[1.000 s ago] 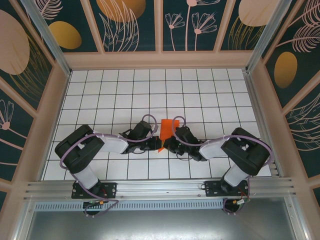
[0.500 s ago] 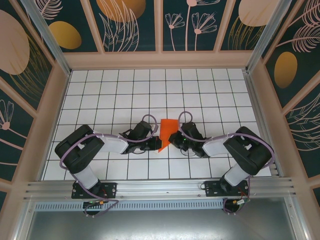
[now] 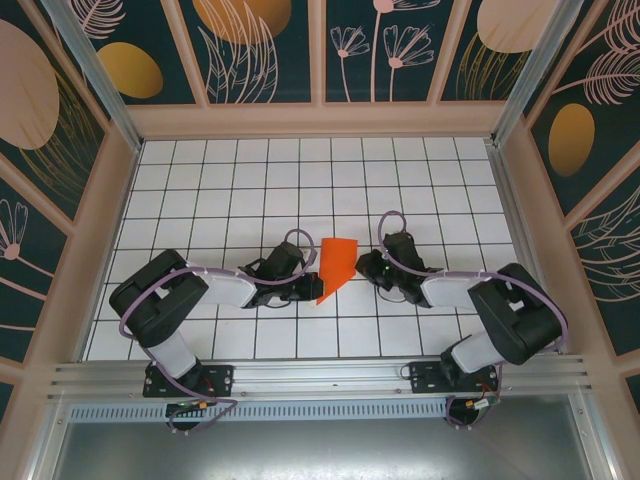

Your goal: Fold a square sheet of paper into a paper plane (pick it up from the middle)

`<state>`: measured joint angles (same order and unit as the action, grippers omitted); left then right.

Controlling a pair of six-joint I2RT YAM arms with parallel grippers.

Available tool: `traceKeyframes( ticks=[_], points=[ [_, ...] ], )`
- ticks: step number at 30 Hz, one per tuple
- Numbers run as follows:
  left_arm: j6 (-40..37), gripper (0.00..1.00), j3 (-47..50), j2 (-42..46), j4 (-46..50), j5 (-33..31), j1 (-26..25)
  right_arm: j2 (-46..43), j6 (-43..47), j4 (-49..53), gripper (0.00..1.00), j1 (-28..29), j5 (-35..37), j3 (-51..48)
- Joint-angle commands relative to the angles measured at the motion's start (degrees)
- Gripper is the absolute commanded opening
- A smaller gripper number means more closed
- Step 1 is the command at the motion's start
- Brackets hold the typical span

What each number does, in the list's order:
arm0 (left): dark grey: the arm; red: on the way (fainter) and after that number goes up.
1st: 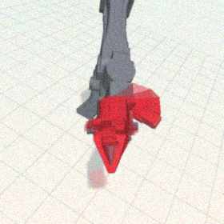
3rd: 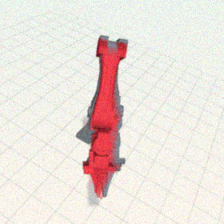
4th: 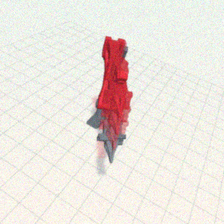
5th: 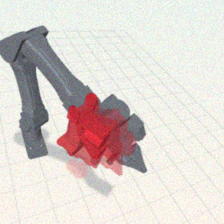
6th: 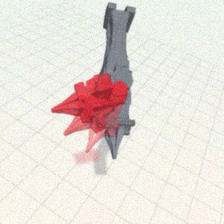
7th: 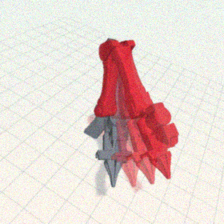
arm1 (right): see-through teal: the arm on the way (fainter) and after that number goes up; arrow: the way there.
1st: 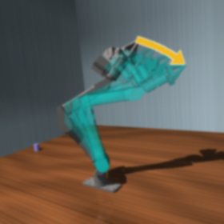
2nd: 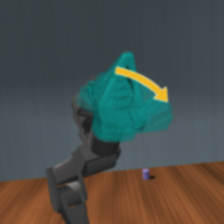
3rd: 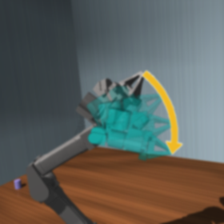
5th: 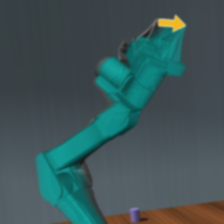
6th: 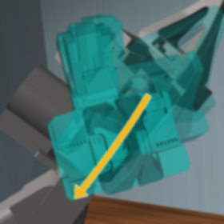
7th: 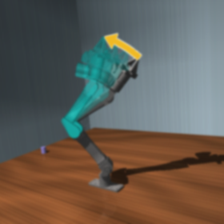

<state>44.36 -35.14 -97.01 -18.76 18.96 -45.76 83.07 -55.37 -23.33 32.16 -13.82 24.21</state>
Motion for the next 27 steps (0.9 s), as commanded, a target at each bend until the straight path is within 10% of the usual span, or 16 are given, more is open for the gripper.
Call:
traceKeyframes(
  ticks=[1, 27],
  points=[
    [-1.78, 0.01, 2.53, -2.23, 10.44, -6.42, 0.41, -2.73, 2.33, -1.25, 0.12, 1.62, -2.84, 1.23],
    [-6.57, 0.13, -9.62, 11.17, 23.38, -3.87, 0.41, 11.74, 2.4, -1.12, 0.07, 5.19, -5.41, 3.03]
  ],
)
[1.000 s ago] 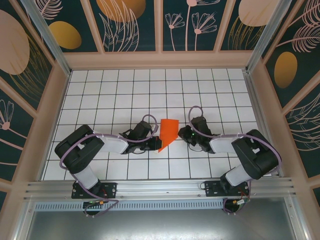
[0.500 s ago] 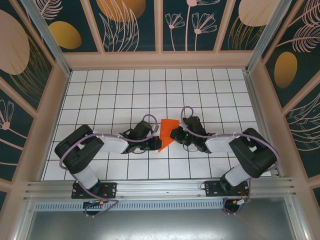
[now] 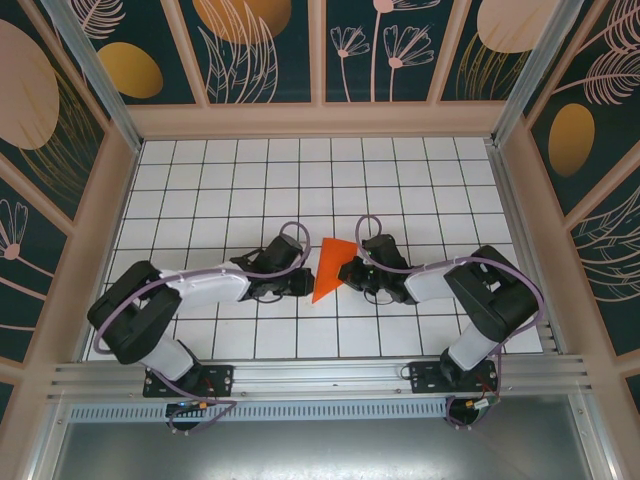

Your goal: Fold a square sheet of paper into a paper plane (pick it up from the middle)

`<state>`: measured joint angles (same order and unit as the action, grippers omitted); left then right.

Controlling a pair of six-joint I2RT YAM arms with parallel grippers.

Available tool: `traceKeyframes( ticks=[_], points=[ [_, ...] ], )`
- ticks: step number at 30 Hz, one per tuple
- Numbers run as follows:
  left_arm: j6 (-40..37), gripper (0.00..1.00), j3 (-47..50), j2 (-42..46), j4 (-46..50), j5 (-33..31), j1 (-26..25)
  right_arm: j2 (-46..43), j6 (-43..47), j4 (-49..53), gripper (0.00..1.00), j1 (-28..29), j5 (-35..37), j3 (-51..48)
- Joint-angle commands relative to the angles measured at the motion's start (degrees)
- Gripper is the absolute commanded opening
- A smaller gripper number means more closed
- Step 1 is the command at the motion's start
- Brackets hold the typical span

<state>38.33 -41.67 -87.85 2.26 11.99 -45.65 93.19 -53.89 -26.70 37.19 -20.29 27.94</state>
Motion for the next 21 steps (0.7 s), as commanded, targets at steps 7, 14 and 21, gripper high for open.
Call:
traceKeyframes(
  ticks=[7, 14, 21],
  points=[
    [4.85, 0.12, -5.48, -4.8, -5.78, 14.74, 0.32, 2.0, 0.4, 2.18, 0.07, 0.17, 1.65, -0.42],
    [7.44, 0.12, -4.29, -9.98, -10.52, 15.66, 0.31, 2.14, 0.61, 2.78, 0.07, 0.5, 1.65, 0.27],
    [7.38, 0.14, -0.56, -13.61, -12.33, 16.66, 0.3, 2.39, 0.7, 3.83, 0.07, 0.6, 1.9, 0.36]
  ],
)
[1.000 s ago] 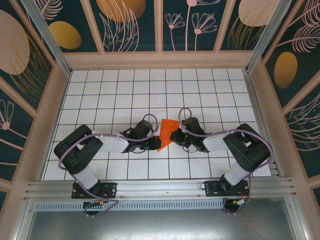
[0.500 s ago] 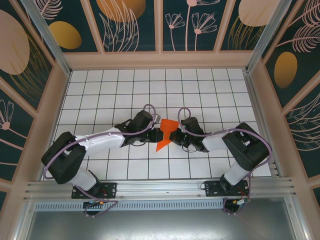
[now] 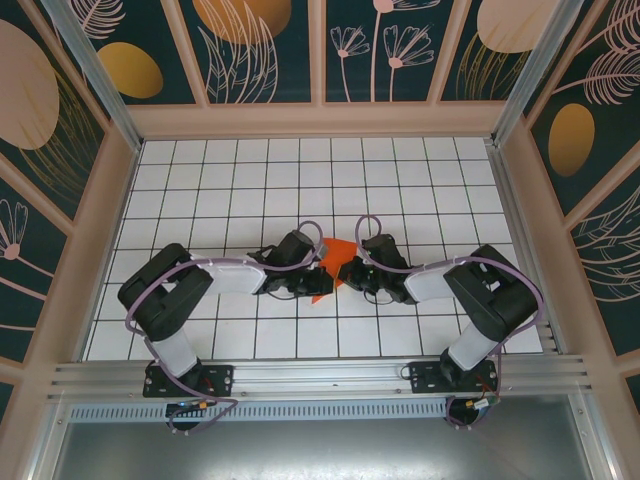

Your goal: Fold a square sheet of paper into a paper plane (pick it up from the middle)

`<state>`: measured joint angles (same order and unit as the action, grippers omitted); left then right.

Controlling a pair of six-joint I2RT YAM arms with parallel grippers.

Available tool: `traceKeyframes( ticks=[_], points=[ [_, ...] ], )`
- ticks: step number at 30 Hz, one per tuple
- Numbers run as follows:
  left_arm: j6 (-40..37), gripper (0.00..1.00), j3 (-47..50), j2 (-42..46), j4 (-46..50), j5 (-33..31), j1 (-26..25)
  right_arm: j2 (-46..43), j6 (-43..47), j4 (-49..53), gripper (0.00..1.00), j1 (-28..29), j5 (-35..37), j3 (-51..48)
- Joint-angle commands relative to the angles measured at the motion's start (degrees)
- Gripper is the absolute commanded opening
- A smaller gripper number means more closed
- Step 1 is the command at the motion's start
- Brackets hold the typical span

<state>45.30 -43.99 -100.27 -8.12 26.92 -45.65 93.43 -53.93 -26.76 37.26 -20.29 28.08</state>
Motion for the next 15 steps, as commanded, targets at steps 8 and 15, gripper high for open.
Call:
traceKeyframes(
  ticks=[8, 15],
  points=[
    [0.64, 0.12, 8.9, 2.52, 0.43, -1.01, 0.32, 2.2, 0.89, 4.88, 0.07, 0.63, 1.84, 0.49],
    [2.87, 0.12, 15.2, 12.41, 1.99, -1.93, 0.3, 2.36, 1.94, 4.69, 0.07, 0.84, 0.61, 0.57]
  ],
)
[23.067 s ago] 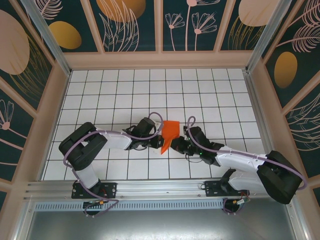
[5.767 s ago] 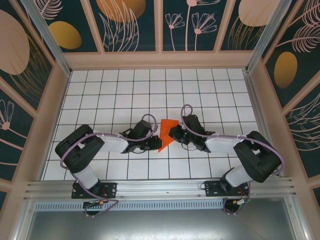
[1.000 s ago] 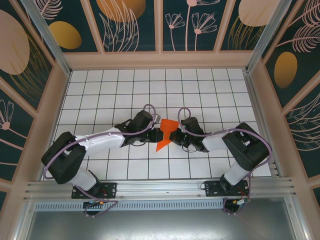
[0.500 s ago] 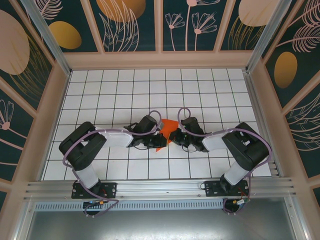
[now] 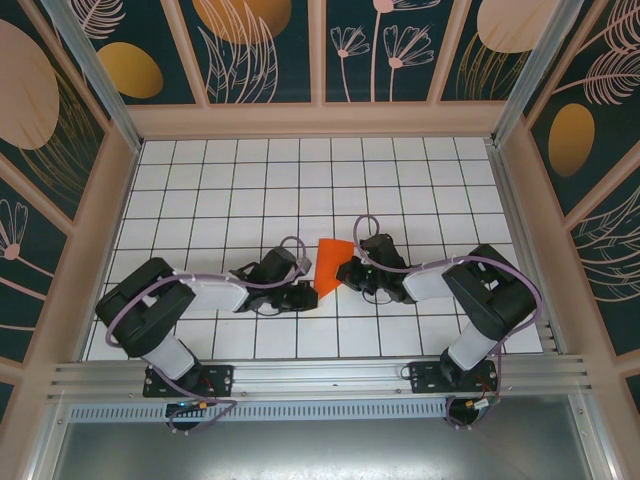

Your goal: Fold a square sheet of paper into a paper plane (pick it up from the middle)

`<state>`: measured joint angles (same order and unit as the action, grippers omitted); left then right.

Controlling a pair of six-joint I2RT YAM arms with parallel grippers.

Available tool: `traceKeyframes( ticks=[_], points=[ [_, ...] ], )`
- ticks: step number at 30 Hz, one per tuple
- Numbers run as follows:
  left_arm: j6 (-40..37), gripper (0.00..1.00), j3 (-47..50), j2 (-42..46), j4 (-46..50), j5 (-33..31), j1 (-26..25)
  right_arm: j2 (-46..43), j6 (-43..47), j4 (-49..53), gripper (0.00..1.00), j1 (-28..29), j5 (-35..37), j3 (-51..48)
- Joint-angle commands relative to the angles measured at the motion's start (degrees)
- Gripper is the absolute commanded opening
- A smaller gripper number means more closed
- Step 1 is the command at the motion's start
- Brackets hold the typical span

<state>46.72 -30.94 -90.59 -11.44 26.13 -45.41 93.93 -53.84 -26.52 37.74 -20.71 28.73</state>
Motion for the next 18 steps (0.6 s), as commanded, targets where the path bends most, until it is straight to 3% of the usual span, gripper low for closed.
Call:
traceKeyframes(
  ticks=[1, 9, 14, 18],
  points=[
    [1.61, 0.12, 2.56, 4.39, 5.92, -1.22, 0.06, 1.85, 2.2, 4.94, 0.07, 0.41, 0.86, 0.16],
    [1.01, 0.14, 0.23, 16.65, 12.95, -10.92, 0.06, 0.63, 3.79, 7.54, 0.08, 2.97, -0.47, 2.18],
    [-0.34, 0.15, -3.29, 16.08, 12.94, -13.91, 0.06, -1.05, 1.61, 7.55, 0.09, 5.58, 0.04, 3.08],
    [-1.59, 0.16, -5.44, 12.53, 10.26, -11.12, 0.08, -5.35, 1.0, 8.76, 0.12, 5.95, 1.12, 4.27]
  ],
)
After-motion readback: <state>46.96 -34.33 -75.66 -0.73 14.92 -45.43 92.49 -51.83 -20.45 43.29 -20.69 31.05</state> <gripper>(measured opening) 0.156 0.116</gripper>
